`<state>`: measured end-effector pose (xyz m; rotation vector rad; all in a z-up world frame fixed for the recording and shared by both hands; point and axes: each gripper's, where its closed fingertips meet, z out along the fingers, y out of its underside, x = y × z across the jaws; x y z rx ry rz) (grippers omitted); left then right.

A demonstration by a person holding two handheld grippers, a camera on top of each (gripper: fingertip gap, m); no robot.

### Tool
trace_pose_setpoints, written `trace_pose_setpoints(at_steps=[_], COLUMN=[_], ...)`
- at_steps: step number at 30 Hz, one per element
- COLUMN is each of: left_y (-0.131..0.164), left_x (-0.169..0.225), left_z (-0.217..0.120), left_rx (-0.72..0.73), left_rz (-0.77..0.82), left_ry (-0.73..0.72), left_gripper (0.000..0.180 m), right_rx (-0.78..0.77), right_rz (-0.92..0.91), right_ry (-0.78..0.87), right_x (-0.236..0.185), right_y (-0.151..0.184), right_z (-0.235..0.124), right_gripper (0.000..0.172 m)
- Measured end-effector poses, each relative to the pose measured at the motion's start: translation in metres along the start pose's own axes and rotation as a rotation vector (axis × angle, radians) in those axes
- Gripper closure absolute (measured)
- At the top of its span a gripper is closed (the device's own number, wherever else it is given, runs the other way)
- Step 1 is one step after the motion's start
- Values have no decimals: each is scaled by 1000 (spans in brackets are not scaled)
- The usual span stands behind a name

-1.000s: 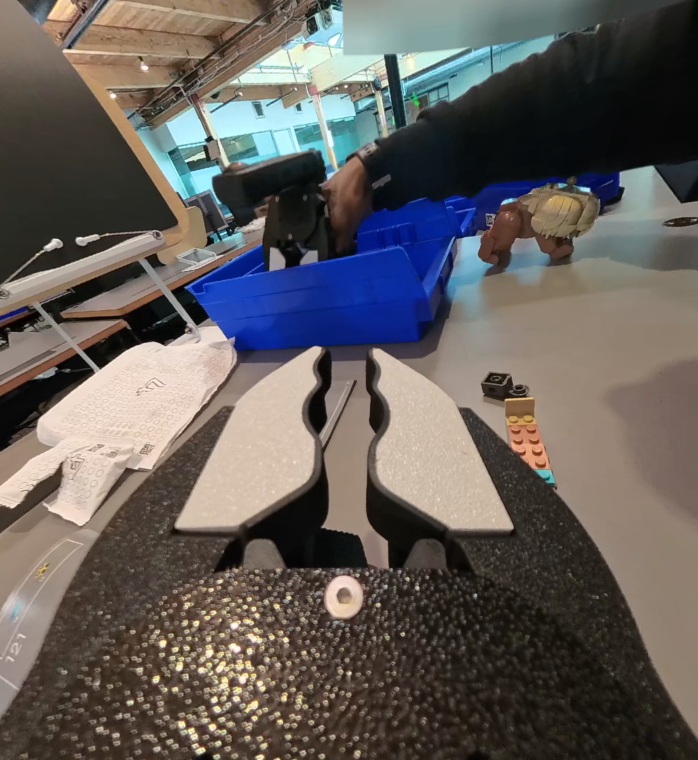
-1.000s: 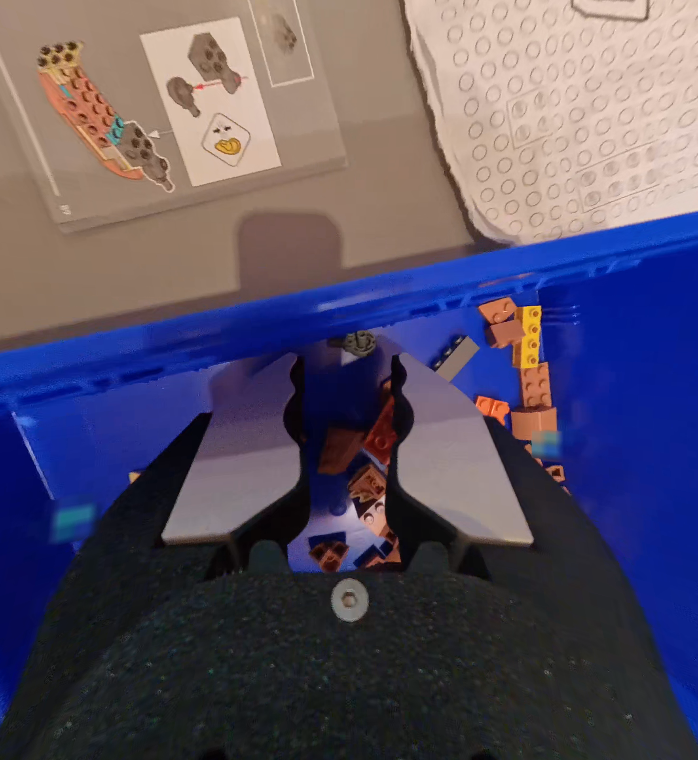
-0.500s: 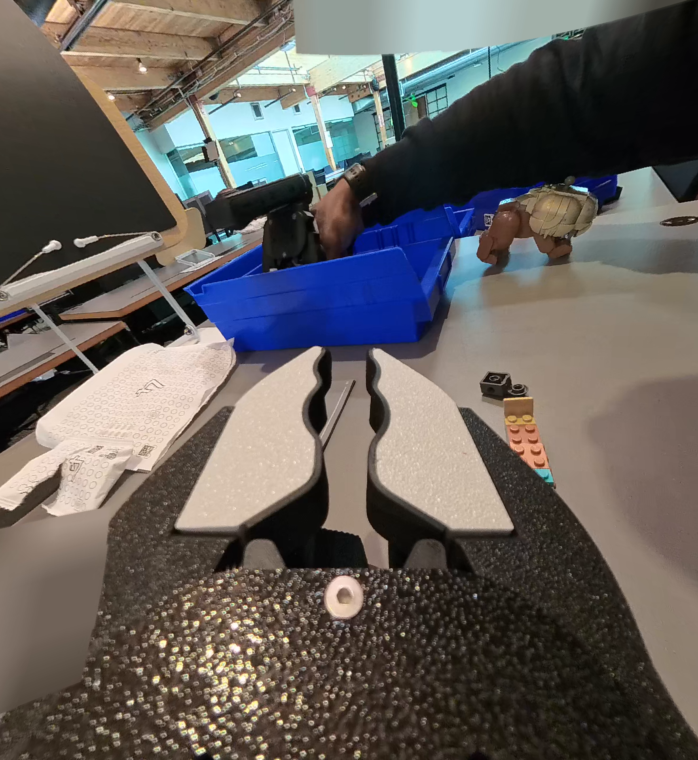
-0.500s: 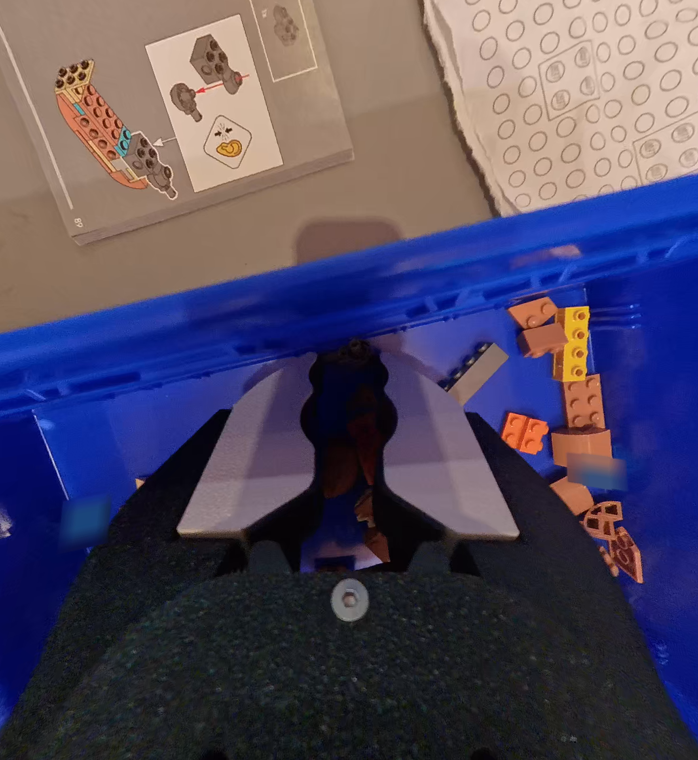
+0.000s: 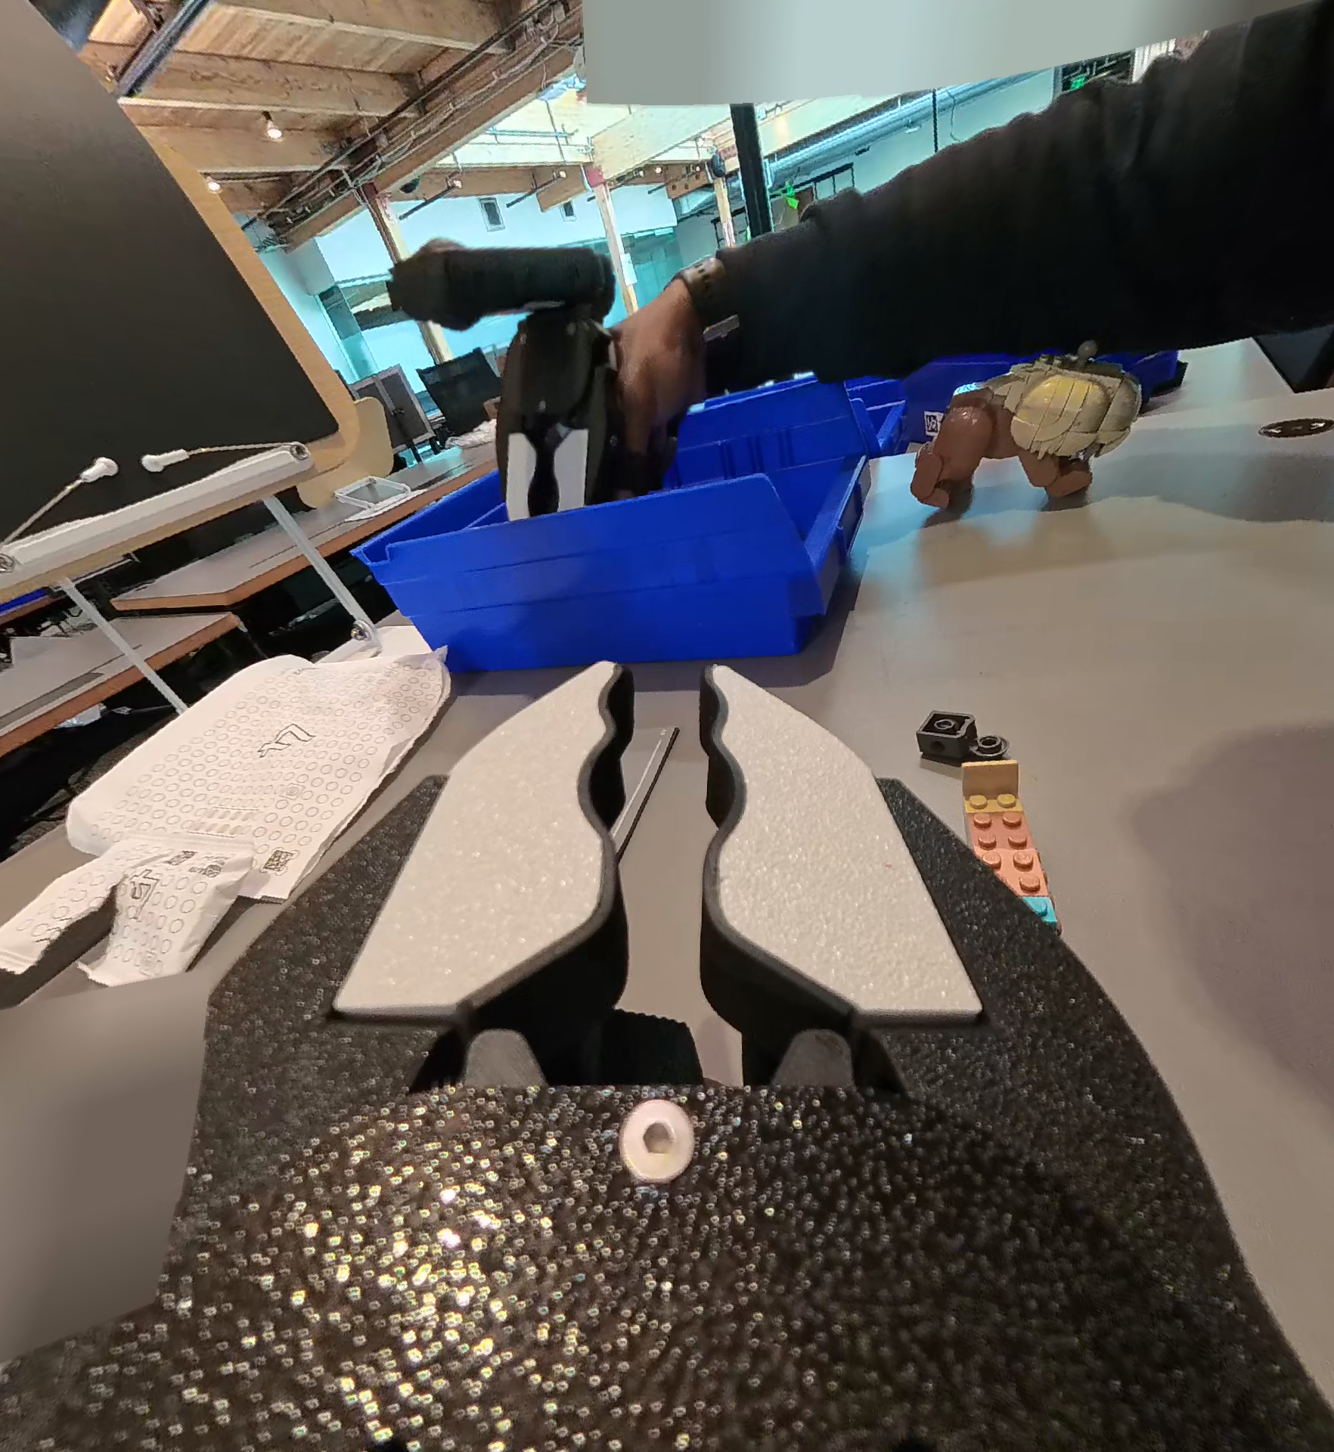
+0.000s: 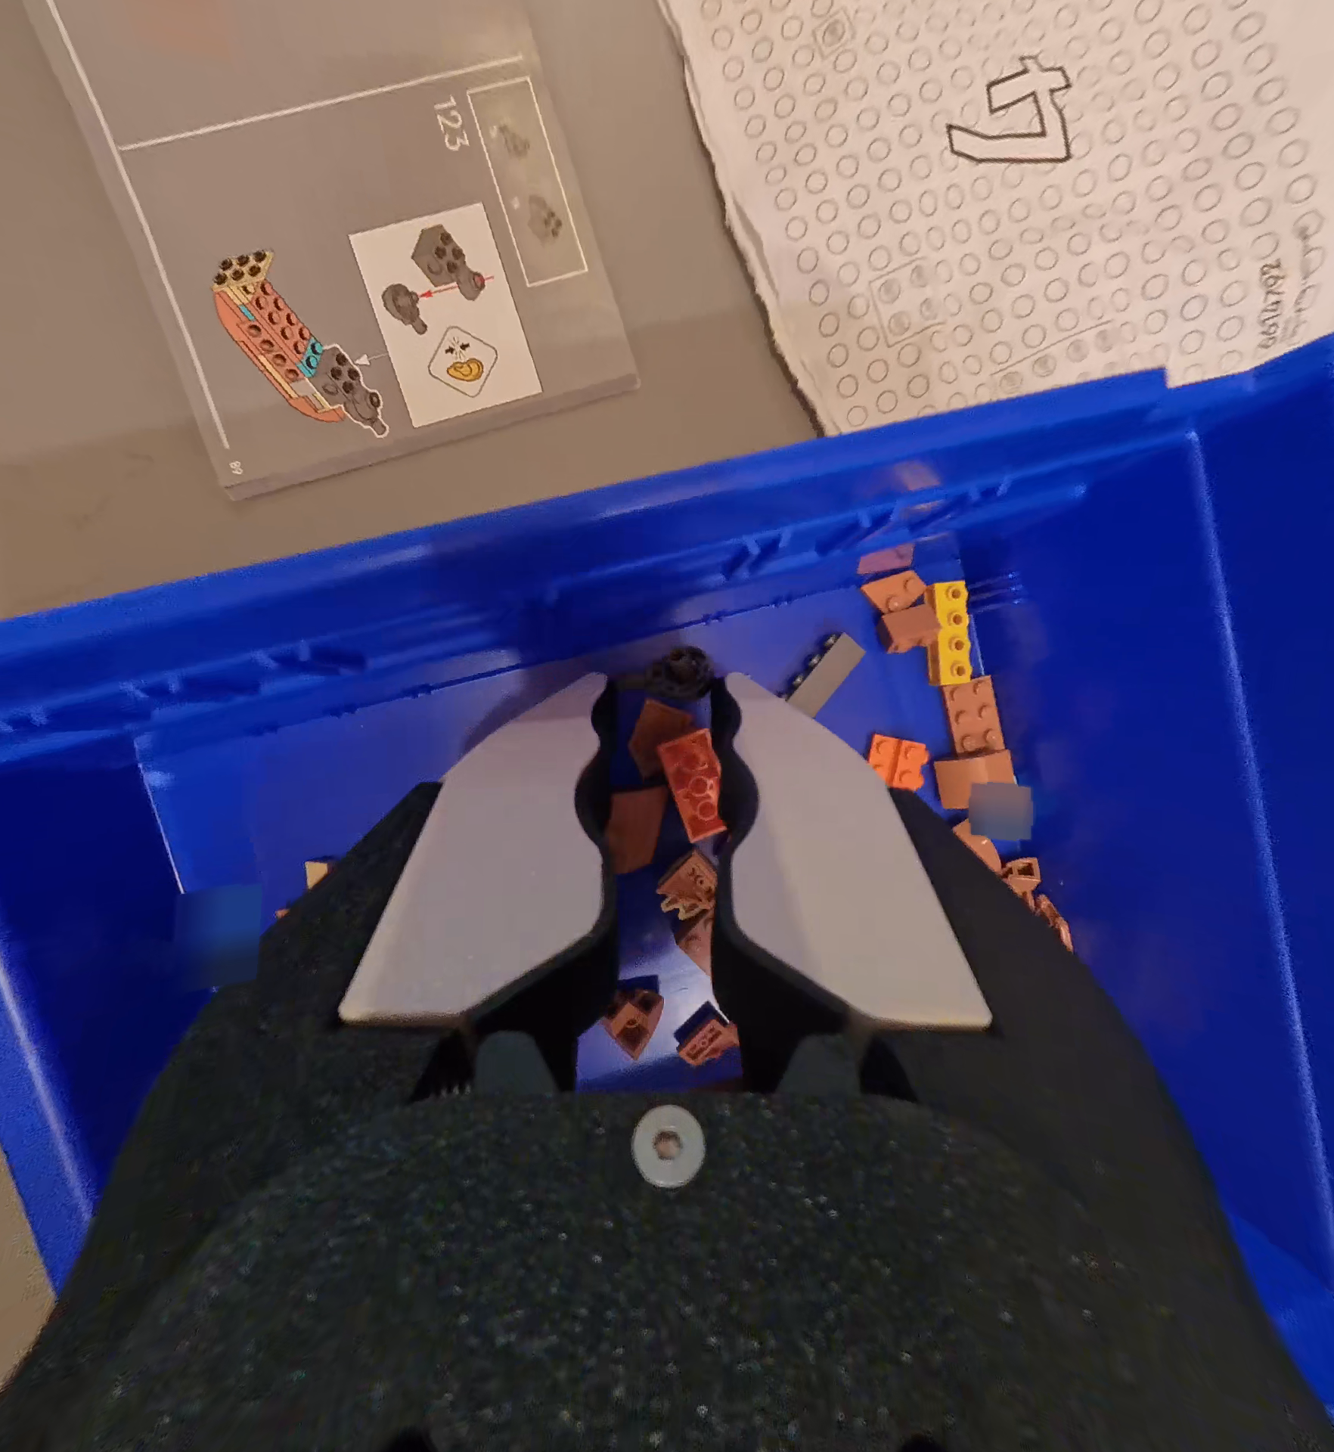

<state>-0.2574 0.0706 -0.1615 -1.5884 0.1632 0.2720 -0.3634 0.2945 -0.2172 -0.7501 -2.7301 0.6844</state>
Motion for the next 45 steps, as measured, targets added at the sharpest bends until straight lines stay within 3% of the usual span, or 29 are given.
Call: trace_pose_setpoints(at_steps=[7, 11, 17, 22, 28, 32, 45], left_y=[0, 0, 0, 1, 2, 2, 5], left_x=[-1, -3, -2, -1, 1, 1, 4], left_z=[0, -1, 0, 0, 0, 1, 3], left_rx=[1, 4, 0, -8, -18, -19, -52], left_rz=[-6, -9, -3, 6, 10, 10, 17], left_ry=[-6, -13, -17, -19, -17, -17, -5], left_gripper=[165, 165, 165, 165, 165, 165, 165], right_rx=[20, 103, 250, 299, 288, 349, 341], right_rz=[-35, -34, -23, 22, 8, 77, 158], right_ry=[3, 9, 49, 85, 161, 98, 33], right_x=[-8, -30, -103, -172, -227, -248, -247], right_y=[2, -13, -43, -51, -40, -37, -17], right_z=[-5, -29, -80, -97, -60, -25, 13], right_gripper=[149, 149, 150, 149, 149, 149, 149])
